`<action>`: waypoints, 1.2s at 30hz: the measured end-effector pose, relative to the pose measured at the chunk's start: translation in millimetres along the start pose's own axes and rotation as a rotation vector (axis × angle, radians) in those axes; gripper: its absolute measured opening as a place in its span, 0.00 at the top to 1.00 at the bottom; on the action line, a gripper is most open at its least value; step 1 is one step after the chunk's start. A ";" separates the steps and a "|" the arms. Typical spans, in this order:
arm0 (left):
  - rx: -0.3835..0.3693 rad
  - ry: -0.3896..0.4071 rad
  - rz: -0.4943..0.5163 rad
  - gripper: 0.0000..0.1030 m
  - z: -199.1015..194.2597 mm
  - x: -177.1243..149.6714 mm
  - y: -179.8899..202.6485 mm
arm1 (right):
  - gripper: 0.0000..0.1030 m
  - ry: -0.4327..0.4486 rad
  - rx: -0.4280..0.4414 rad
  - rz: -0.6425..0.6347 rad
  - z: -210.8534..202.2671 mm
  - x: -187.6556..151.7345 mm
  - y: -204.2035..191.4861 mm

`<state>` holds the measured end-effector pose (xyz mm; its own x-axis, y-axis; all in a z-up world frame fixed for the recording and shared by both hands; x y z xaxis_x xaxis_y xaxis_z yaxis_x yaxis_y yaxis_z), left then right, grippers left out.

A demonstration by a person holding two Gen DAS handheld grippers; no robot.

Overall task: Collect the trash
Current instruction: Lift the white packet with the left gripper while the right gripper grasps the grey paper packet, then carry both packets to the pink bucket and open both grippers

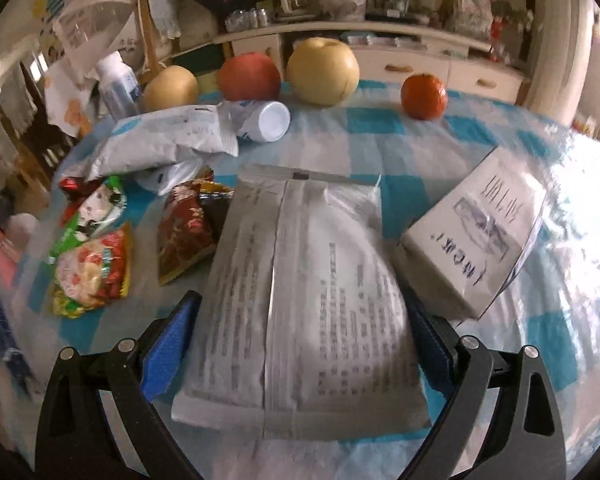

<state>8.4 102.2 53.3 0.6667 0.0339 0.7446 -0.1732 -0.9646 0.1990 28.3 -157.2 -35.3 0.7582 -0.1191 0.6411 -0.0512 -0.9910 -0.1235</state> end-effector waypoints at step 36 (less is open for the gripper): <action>0.268 0.271 -0.308 0.47 -124.4 36.6 -171.5 | 0.25 0.213 0.379 -0.331 -118.0 9.2 -272.6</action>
<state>-27.7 301.5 125.6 0.4386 0.3611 0.8229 0.2190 -0.9311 0.2918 -27.4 104.6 93.7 0.5440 0.1465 0.8262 0.4352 -0.8911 -0.1285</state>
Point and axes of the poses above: each gripper's, at about its wrist camera, not at the fingertips, and z roughly the way its jaws point, y to its right, x to its top, the point moved 3 cm from there along z, roughly the way its jaws point, and after that the axes turned 4 degrees about y, right-handed, at the moved point
